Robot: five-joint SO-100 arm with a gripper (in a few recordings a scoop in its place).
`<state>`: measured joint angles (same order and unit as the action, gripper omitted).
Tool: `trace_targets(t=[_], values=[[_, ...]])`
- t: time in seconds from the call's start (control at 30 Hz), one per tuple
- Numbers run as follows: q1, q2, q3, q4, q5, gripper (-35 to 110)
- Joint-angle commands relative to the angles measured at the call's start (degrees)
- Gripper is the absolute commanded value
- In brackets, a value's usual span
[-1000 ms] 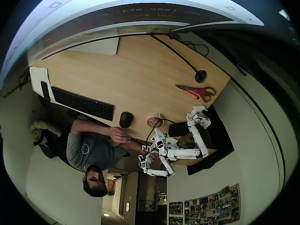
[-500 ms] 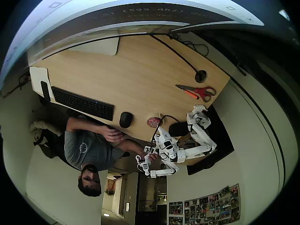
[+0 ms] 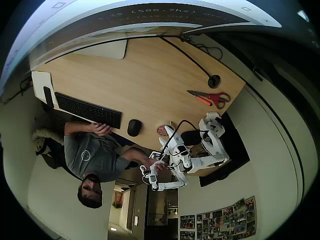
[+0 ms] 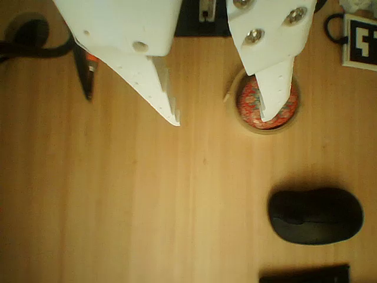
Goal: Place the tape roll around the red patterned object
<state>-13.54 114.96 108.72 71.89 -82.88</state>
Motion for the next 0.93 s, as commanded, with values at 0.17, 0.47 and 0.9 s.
trace_targets(t=[0.17,0.47,0.9], values=[[0.62,0.26,-3.16,1.93,-0.62,35],[0.62,-0.97,-4.39,2.11,-0.44,35],[0.70,-2.29,-5.54,2.20,-0.62,34]])
